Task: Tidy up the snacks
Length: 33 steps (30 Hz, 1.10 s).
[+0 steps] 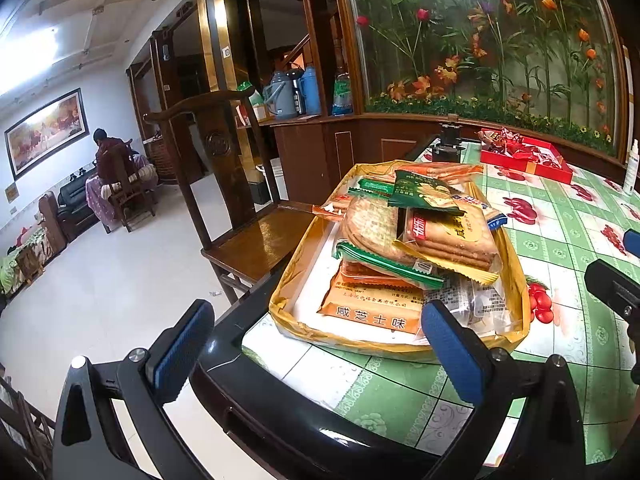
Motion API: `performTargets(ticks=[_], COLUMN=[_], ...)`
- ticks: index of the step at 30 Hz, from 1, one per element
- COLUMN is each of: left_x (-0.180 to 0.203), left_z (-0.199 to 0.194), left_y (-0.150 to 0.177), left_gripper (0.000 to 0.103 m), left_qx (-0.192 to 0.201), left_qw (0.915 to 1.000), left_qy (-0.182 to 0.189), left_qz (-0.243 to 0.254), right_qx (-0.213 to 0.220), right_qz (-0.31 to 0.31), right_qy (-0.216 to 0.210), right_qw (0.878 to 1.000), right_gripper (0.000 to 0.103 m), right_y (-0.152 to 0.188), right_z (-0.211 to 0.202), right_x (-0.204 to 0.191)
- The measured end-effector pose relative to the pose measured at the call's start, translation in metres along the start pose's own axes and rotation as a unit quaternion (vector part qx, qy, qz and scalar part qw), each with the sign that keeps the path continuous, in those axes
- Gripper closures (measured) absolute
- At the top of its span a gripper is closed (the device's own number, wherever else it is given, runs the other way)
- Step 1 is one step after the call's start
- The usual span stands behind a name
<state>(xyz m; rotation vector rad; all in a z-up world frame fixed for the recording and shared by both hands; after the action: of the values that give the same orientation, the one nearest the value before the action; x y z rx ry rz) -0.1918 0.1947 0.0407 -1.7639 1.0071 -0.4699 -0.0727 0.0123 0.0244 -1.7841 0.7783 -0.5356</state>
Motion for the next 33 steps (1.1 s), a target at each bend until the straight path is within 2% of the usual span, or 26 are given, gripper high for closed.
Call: performTargets(ticks=[10,33], left_x=[0.0039,0.0045], left_z=[0.0001,-0.0014], left_y=[-0.0012,0.0027], left_gripper=[0.000,0.000], left_qx=[0.005,-0.002], left_qw=[1.0000,1.0000], left_qy=[-0.005,-0.001], left_qz=[0.004,0.009], right_qx=[-0.006,-0.009], right_qz=[-0.013,-0.016], right_qy=[0.033,0.036], right_qw=[0.999,0.999], right_gripper=[0.000,0.000], right_y=[0.0002,-0.0006], right_z=[0.0013,0.0008], right_x=[0.0010,0.0006])
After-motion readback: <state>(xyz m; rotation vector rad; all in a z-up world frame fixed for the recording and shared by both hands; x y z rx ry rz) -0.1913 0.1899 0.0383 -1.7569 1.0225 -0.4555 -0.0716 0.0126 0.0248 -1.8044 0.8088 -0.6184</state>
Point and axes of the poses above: each gripper's, at about its wrist camera, not at the fingertips, and z roughly the way its jaws point, x to its right, y to its underside, the point moved 2 cm from there along z, roughly the way its jaws point, and after that the axes turned 7 degrees about x, right-handed, at the moved point
